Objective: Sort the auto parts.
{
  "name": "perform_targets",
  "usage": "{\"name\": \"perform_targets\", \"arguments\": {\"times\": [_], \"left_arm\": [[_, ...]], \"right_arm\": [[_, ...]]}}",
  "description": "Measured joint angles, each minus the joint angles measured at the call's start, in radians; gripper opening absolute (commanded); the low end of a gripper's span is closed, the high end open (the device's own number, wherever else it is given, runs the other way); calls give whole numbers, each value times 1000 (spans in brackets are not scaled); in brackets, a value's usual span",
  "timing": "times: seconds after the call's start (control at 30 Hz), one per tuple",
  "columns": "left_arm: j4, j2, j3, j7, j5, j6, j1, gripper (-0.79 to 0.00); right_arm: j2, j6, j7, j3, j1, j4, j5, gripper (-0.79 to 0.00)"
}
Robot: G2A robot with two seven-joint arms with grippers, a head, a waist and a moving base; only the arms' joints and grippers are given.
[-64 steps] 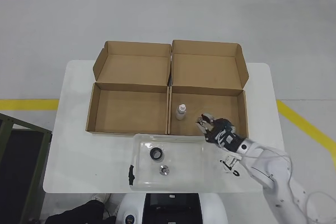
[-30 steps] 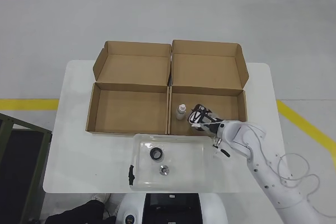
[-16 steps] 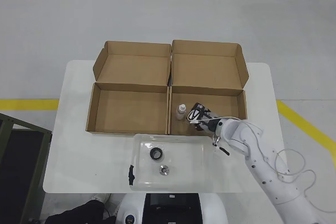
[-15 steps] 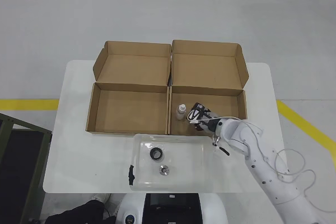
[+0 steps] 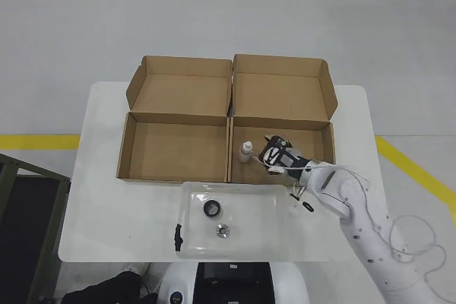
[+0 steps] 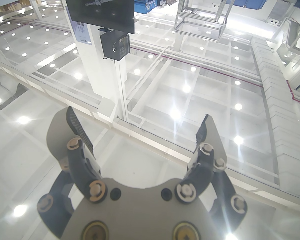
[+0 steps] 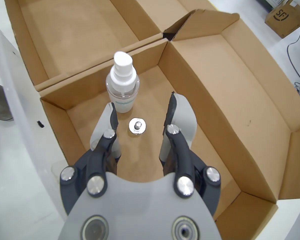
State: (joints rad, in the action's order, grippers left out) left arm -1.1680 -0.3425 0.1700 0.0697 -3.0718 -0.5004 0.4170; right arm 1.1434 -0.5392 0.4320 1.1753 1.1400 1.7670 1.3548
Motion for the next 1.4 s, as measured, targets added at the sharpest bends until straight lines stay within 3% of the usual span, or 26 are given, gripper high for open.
{"name": "perform_targets", "arguments": {"times": [0.03, 0.5, 0.8, 1.1, 1.4], "left_arm": [[0, 0, 0, 0, 0, 0, 0, 0], [0, 0, 0, 0, 0, 0, 0, 0], [0, 0, 0, 0, 0, 0, 0, 0], [0, 0, 0, 0, 0, 0, 0, 0], [0, 0, 0, 0, 0, 0, 0, 0]], "right_arm": [[-3, -6, 1, 10, 12, 22, 2, 0], [-38, -123, -11, 127, 256, 326, -40, 0], [-50, -186, -26, 89, 392, 448, 6, 0], [-52, -183, -35, -4, 417, 434, 110, 0], [-46, -197, -9, -82, 353, 367, 142, -12]]}}
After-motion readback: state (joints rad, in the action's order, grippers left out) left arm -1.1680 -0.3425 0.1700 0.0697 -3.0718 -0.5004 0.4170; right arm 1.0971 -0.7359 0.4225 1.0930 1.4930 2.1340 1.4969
